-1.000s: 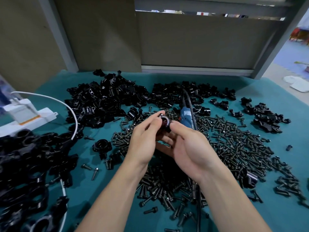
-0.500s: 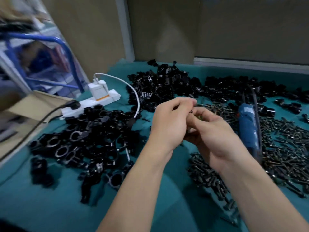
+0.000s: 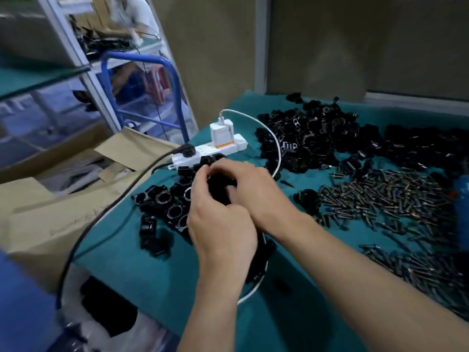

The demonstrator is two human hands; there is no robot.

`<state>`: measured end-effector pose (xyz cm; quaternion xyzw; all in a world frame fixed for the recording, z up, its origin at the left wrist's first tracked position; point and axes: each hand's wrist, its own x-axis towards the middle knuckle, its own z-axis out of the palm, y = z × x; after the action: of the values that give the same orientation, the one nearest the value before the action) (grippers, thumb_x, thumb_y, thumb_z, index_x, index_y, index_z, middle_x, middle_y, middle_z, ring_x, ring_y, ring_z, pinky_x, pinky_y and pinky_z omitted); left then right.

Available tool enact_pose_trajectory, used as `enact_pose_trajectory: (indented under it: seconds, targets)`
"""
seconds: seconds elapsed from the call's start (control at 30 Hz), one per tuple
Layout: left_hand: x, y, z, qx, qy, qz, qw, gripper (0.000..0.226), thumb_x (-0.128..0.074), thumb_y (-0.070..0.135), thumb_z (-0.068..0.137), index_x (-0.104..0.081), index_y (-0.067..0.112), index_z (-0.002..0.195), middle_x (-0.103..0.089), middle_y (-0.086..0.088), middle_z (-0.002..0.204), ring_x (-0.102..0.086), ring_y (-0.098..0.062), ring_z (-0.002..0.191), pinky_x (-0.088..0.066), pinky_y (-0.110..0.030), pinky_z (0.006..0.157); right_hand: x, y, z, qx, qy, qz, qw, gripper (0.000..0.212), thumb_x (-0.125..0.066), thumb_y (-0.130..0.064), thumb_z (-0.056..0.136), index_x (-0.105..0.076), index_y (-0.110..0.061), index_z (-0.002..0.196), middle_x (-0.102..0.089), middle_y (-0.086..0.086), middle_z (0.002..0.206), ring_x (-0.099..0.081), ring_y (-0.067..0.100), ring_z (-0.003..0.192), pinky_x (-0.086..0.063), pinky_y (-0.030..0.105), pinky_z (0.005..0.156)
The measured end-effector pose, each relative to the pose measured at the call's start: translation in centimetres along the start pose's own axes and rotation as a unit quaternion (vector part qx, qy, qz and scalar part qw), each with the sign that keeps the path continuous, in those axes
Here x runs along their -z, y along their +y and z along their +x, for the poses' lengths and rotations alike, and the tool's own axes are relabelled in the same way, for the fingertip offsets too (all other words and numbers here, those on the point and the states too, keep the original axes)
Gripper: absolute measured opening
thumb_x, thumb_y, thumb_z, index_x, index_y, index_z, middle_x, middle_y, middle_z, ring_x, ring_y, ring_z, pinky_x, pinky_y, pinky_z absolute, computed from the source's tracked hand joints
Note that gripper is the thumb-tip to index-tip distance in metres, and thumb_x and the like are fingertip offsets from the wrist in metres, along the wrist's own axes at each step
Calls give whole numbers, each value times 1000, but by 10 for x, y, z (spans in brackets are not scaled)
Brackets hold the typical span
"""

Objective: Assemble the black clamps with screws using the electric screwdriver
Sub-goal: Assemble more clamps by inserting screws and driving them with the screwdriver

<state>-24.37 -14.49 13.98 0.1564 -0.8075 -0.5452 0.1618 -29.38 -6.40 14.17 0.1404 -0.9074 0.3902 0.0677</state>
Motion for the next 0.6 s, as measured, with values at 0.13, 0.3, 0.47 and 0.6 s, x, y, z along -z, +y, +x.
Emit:
enact_pose_trajectory:
  seconds: [0.13, 0.3, 0.47, 0.6]
  targets:
    - [0, -8, 5, 29, 10, 4, 1000, 84, -58, 2, 86, -34, 37, 158, -53, 18, 147, -49, -15, 139, -35, -23, 107, 24, 20, -3, -47, 65, 99, 992, 66, -47, 13, 81, -71, -26, 129, -70, -17, 128, -60, -7, 121, -40, 12, 110]
    - [-49, 6, -32, -180, 12, 0, 984, 72, -70, -1, 82, -51, 21, 148, -52, 5, 153, -41, -11, 145, -24, -20, 123, 81, 82, -1, -201, 130, -65, 969, 60, -52, 1, 91, -64, -38, 135, -70, -11, 130, -64, 4, 90, -53, 14, 75]
    - [-126, 36, -40, -34, -223, -60, 972, 62, -56, 5, 94, -47, 38, 145, -49, 18, 149, -46, -8, 135, -37, -23, 111, 115, 148, 10, -291, 9, -242, 926, 80, -68, -11, 92, -29, -19, 162, -40, 15, 156, -37, 36, 143, -38, 42, 114]
    - [-168, 35, -25, -24, -254, -16, 967, 56, -55, 9, 90, -51, 39, 137, -56, 17, 138, -50, -9, 122, -36, -27, 94, 124, 177, 15, -289, -30, -329, 899, 66, -64, -26, 96, -38, -20, 157, -57, 13, 146, -51, 37, 131, -41, 42, 103]
